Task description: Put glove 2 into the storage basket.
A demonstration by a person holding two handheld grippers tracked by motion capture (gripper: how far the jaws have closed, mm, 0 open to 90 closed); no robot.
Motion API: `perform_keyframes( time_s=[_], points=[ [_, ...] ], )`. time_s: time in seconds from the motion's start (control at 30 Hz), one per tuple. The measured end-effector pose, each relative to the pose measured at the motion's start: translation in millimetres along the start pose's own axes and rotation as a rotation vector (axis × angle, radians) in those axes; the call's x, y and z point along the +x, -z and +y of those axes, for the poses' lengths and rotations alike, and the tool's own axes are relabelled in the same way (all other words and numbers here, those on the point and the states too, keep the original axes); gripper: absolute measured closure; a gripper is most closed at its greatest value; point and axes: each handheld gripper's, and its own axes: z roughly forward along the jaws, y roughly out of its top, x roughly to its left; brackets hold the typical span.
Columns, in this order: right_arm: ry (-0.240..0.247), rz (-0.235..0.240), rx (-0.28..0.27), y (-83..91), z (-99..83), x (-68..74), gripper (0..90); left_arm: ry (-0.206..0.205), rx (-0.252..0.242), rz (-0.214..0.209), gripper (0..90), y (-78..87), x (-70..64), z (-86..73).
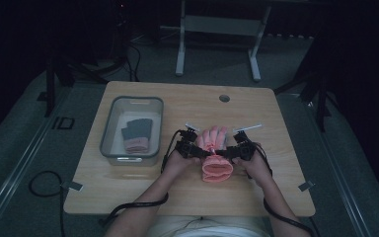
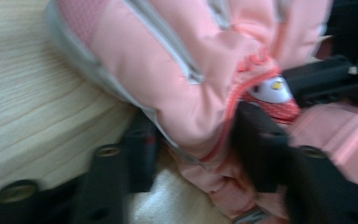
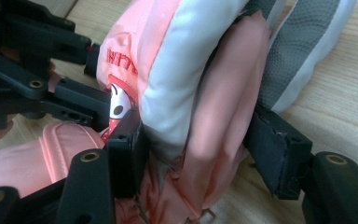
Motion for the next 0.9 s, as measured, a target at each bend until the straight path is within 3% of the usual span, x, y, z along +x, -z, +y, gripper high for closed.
perform_keyframes(
  time_s=[0.13, 0.2, 0.4, 0.53, 0.7, 0.73, 0.77, 0.9],
  points=[
    [0.023, -0.023, -0.017, 4.1, -0.1, 7.0, 54.6, -0.052, 0.009, 0.027, 72.4, 3.0, -8.5, 3.7],
    [0.020, -0.019, -0.024, 6.8, -0.8, 9.0, 59.2, -0.057, 0.005, 0.017, 74.2, 5.4, -10.3, 4.9],
    [0.032, -0.017, -0.044, 15.0, -0.4, 16.5, 61.5, -0.081, -0.004, 0.035, 75.6, 16.0, -20.1, 7.0],
    [0.038, 0.005, -0.080, 23.2, 4.6, 22.3, 61.6, -0.109, -0.023, 0.046, 75.9, 32.0, -25.8, 13.2],
    [0.063, 0.013, -0.127, 33.5, 16.9, 35.1, 61.8, -0.152, -0.045, 0.099, 75.9, 54.8, -35.6, 21.6],
    [0.063, 0.013, -0.127, 33.5, 16.9, 35.1, 61.8, -0.152, -0.045, 0.099, 75.9, 54.8, -35.6, 21.6],
    [0.069, 0.014, -0.132, 35.3, 19.9, 37.9, 61.8, -0.159, -0.056, 0.112, 75.9, 66.3, -35.9, 24.5],
    [0.104, 0.016, -0.134, 35.3, 42.1, 54.0, 61.9, -0.138, -0.081, 0.127, 75.9, 86.2, -28.6, 28.0]
  ],
)
